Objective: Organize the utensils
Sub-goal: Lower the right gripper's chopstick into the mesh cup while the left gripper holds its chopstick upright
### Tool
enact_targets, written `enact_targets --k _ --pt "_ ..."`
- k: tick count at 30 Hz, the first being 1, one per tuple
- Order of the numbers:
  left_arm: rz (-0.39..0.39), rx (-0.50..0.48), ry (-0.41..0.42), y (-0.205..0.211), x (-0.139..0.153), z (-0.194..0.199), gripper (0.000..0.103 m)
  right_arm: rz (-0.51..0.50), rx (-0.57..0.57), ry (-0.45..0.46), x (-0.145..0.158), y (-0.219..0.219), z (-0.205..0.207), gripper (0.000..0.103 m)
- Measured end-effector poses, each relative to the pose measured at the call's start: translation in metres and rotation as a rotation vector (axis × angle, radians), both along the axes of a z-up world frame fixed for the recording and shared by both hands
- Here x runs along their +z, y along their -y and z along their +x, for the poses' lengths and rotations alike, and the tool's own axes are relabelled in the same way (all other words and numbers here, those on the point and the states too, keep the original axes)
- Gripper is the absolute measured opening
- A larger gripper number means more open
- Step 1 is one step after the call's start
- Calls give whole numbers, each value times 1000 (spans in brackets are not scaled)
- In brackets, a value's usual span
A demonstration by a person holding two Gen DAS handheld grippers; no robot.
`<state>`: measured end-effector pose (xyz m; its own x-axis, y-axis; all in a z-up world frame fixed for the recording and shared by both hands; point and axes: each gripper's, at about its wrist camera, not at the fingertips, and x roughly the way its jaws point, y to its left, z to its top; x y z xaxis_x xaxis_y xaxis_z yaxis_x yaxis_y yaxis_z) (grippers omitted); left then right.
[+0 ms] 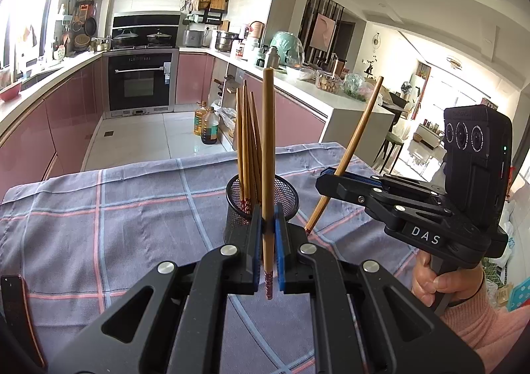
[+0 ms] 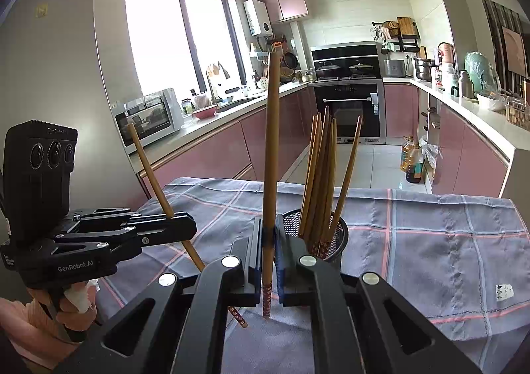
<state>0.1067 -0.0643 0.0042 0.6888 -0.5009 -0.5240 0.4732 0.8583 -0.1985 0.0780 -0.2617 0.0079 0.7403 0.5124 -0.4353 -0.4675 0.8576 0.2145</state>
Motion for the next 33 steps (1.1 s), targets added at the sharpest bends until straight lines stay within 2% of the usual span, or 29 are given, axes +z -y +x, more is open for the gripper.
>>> enact_targets --k 33 --pt "-23 -12 49 -3 16 -6 8 11 5 14 10 3 3 6"
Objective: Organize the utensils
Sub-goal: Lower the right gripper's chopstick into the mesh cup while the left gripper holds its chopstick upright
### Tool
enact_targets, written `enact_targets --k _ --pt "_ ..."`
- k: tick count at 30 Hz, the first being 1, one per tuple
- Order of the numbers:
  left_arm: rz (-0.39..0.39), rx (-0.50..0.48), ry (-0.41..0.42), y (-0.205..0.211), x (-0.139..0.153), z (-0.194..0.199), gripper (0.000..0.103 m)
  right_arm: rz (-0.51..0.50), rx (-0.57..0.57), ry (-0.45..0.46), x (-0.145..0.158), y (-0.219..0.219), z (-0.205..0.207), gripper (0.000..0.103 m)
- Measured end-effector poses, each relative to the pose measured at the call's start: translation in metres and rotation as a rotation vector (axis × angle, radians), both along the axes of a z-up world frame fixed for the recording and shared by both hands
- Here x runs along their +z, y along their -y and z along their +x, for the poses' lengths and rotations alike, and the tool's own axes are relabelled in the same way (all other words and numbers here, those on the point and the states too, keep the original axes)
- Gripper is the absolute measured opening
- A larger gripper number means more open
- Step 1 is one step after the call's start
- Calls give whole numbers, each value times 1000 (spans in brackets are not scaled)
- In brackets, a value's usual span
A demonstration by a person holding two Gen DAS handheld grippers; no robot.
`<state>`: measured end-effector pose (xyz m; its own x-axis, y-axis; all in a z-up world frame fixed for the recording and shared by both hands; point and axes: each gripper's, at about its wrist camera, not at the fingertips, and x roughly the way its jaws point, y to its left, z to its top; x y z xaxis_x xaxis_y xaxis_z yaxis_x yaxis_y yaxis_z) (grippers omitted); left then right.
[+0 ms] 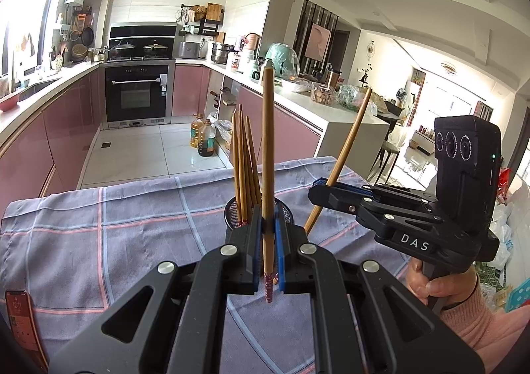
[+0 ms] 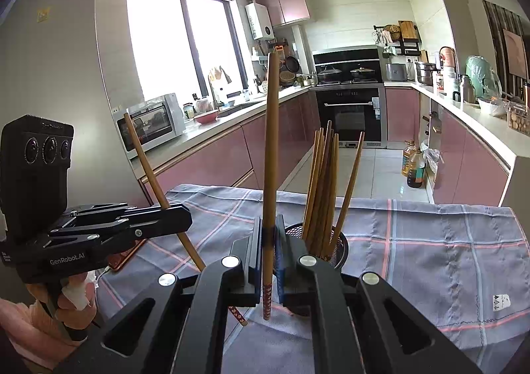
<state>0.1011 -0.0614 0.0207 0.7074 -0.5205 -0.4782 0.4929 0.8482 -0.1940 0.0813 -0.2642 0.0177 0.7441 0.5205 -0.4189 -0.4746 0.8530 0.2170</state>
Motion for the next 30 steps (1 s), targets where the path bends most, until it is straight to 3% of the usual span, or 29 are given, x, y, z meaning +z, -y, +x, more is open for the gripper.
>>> enact_targets --k 30 --pt "2 -17 27 12 8 9 8 24 -1 24 13 9 8 6"
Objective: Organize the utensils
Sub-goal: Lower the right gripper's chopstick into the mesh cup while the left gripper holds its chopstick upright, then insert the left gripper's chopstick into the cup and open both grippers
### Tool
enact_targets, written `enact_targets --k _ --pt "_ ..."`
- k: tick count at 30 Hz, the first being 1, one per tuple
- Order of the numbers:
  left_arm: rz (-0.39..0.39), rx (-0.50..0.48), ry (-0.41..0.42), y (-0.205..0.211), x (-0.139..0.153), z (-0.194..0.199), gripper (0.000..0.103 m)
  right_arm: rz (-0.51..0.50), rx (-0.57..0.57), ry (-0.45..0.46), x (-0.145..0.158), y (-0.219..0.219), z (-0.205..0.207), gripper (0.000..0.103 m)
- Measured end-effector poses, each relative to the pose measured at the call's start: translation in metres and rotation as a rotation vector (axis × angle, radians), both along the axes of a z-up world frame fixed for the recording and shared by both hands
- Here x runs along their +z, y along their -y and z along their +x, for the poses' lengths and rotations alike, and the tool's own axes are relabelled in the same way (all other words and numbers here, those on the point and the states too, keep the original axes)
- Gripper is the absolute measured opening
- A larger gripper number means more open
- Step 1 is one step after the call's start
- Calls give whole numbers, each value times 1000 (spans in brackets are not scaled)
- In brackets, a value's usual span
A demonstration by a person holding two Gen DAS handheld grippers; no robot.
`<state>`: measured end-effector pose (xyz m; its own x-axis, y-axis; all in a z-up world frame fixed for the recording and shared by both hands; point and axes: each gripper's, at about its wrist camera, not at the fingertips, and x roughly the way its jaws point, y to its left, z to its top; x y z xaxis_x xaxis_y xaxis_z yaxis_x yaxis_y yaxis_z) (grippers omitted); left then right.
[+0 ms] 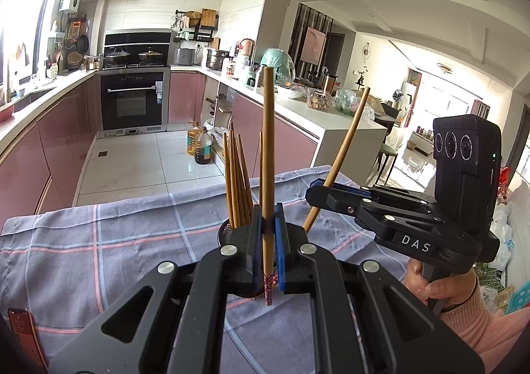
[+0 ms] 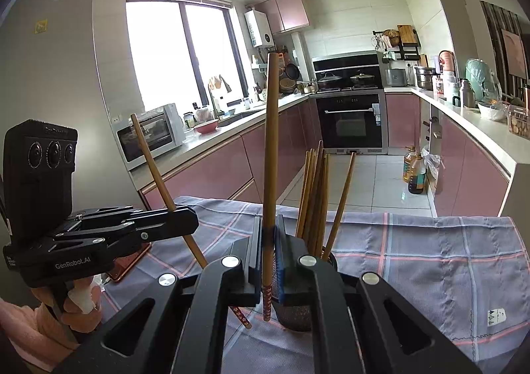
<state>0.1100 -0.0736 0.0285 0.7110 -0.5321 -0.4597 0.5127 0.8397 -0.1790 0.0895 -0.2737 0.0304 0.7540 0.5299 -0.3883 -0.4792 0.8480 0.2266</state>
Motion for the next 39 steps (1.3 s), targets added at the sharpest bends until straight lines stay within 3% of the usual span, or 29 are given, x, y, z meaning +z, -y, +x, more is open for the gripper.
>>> enact_targets --k 8,24,27,39 --pt "-10 3 10 -2 8 3 8 3 -3 20 8 2 3 6" --pt "-38 38 109 -2 35 15 8 -6 -48 78 27 2 17 6" --pt "-3 42 120 6 30 17 8 -16 -45 61 22 -2 22 6" --pt "93 32 9 30 -12 38 8 -65 -44 -43 -14 -15 39 6"
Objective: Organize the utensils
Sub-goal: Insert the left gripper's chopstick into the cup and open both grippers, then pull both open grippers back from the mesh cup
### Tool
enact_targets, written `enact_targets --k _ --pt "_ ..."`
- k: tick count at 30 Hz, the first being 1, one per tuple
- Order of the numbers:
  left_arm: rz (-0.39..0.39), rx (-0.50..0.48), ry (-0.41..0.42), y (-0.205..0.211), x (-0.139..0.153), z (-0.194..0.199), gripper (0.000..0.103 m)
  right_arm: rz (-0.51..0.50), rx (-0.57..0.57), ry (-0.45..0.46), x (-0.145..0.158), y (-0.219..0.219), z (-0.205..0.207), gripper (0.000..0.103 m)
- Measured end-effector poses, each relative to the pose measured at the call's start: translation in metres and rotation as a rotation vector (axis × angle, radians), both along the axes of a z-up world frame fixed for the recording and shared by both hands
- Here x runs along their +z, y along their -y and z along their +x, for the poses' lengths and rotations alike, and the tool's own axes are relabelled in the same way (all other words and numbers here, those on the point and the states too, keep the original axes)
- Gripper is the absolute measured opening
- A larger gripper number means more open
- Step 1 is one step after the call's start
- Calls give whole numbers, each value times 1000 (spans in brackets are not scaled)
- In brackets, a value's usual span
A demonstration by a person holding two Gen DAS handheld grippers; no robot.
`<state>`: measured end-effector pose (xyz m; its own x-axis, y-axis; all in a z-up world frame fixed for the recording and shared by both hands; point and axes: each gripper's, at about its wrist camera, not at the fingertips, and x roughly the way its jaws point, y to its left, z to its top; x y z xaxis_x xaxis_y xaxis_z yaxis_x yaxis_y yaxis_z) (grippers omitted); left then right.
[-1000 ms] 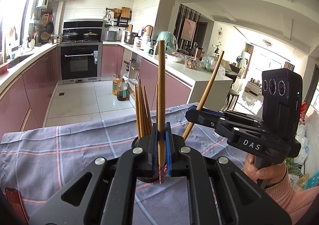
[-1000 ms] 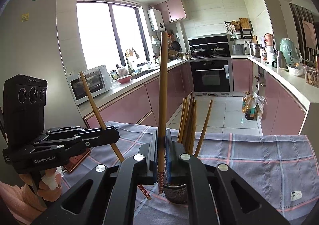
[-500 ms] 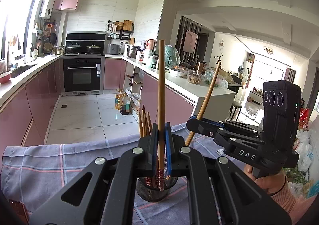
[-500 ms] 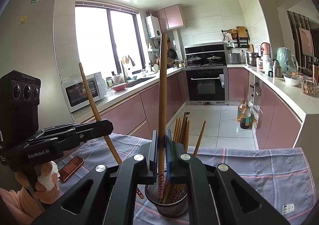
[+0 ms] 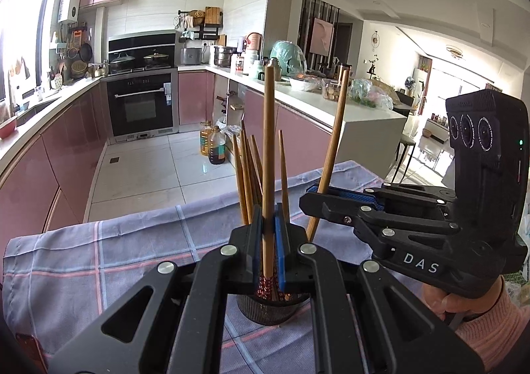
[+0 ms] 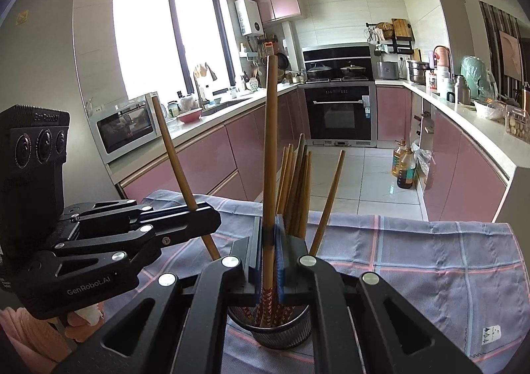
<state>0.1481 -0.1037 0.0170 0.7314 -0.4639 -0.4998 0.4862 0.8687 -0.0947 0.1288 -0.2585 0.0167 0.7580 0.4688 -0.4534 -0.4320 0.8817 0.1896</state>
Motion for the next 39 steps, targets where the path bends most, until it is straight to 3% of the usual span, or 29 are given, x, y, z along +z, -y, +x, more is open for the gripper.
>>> enact_targets --k 14,20,23,28,30,33,34,39 --pt "47 1 -59 6 -19 28 8 -21 -12 -97 -27 -7 19 8" --pt "34 5 -89 6 -24 38 8 -20 -35 -114 -30 -8 22 10" --pt "31 11 -94 2 -26 40 15 -25 -42 -107 -30 -8 20 14" --pt "-21 35 -101 -15 -28 33 21 -28 -49 -78 -25 -8 9 33" --pt "-44 53 -93 -24 -27 26 36 -27 -49 -64 -24 -8 2 46" --pt "-58 91 -57 -38 -25 9 46 -28 -54 -39 -23 -11 -10 58" --pt "-60 106 -42 -43 -25 3 50 -31 -60 -30 -23 -12 -13 67" --pt "-37 217 45 -68 -25 -26 86 -34 -106 24 -26 -15 -31 95"
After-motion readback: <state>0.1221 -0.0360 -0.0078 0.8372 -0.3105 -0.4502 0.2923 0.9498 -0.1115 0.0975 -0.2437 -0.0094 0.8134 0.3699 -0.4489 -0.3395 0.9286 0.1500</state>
